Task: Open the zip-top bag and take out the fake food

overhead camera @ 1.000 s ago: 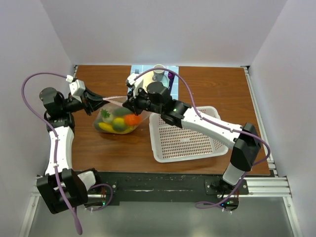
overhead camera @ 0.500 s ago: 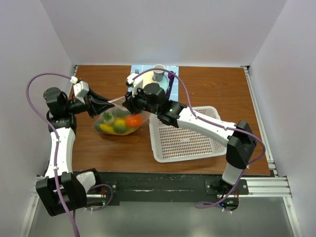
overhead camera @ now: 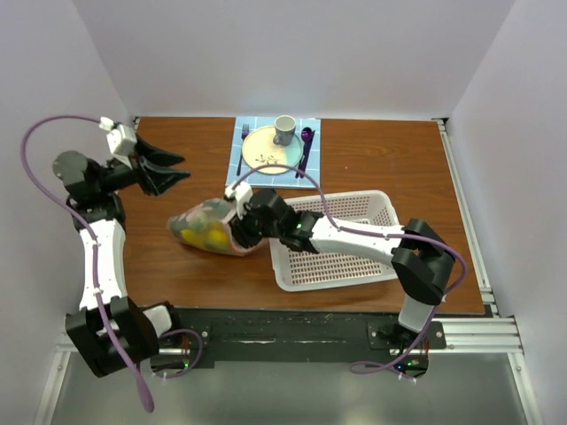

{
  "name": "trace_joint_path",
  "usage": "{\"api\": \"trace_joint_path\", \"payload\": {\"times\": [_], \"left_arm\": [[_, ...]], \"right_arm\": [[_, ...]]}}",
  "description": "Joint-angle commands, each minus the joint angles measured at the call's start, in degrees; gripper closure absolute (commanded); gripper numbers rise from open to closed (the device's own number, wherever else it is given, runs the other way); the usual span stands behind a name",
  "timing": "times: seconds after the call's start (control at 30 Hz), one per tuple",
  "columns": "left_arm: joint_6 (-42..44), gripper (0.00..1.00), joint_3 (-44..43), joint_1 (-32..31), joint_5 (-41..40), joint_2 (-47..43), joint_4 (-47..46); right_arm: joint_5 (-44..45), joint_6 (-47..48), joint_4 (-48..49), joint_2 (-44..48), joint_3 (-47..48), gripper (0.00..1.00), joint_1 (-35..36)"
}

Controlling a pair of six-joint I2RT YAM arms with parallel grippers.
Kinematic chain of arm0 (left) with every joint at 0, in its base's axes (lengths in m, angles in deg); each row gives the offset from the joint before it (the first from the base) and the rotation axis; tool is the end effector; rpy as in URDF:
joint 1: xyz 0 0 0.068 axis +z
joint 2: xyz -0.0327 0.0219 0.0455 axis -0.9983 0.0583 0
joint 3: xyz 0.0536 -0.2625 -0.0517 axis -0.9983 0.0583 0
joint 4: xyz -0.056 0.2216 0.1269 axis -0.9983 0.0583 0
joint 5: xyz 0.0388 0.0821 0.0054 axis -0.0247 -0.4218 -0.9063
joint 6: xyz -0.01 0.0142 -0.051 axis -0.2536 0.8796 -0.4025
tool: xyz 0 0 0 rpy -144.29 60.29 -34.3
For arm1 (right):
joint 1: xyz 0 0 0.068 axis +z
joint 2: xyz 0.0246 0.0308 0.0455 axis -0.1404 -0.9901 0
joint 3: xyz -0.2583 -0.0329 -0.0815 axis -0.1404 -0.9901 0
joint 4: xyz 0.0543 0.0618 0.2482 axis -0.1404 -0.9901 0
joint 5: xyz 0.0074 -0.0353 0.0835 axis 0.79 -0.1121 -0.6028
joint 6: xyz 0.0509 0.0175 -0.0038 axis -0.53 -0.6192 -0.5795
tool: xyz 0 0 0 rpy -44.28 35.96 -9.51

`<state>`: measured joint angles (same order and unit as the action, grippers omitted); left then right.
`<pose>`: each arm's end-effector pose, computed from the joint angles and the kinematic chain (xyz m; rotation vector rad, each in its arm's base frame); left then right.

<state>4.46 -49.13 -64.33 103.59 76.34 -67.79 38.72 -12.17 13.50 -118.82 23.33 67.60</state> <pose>0.2301 0.0562 0.3867 0.7820 1.4347 -0.9577 0.2045 0.3533 0.2510 -0.9531 1.9659 0.8114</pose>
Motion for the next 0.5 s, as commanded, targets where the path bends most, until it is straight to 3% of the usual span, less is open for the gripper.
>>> {"api": "trace_joint_path", "payload": {"times": [0.0, 0.03, 0.1, 0.17, 0.2, 0.23, 0.27, 0.3, 0.37, 0.47], "left_arm": [[-6.2, 0.46, -6.8, 6.0, 11.9, 6.0, -5.5], [-6.4, 0.37, -6.3, 6.7, 11.9, 7.4, -6.6], [-10.9, 0.31, -1.6, 8.0, 11.9, 11.0, -12.0], [-19.5, 0.29, 4.0, 8.2, 11.9, 13.1, -34.6], [-32.1, 0.29, 9.0, 8.2, 11.9, 16.1, -44.7], [-38.5, 0.29, 10.7, 8.0, 11.9, 18.2, -62.7], [-44.7, 0.29, 11.6, 7.8, 11.9, 20.5, -70.6], [-57.1, 0.3, 12.1, 7.8, 12.1, 25.7, -78.7], [-58.4, 0.3, 11.9, 8.1, 12.1, 29.0, -81.3], [-55.1, 0.29, 14.0, 8.3, 12.0, 29.6, -81.4]], "right_arm": [[-1.5, -3.4, 2.7, 0.4, -3.2, 0.66, 2.2], [-1.0, -3.8, 3.0, -0.1, -3.6, 0.64, 2.6], [-0.6, -4.1, 3.2, -0.7, -4.5, 0.59, 3.9], [0.6, -4.0, 3.4, -1.4, -4.9, 0.45, 4.9], [1.4, -3.8, 3.3, -1.4, -5.3, 0.38, 6.0], [2.7, -3.4, 2.9, -1.5, -5.4, 0.27, 6.7], [4.4, -2.7, 2.8, -1.7, -5.5, 0.23, 7.4], [4.6, -2.4, 2.6, -2.0, -5.5, 0.19, 8.4], [8.7, -2.1, 2.1, -2.6, -5.4, 0.04, 9.4], [15.7, -1.7, 1.8, -4.1, -5.2, 0.01, 11.6]]}}
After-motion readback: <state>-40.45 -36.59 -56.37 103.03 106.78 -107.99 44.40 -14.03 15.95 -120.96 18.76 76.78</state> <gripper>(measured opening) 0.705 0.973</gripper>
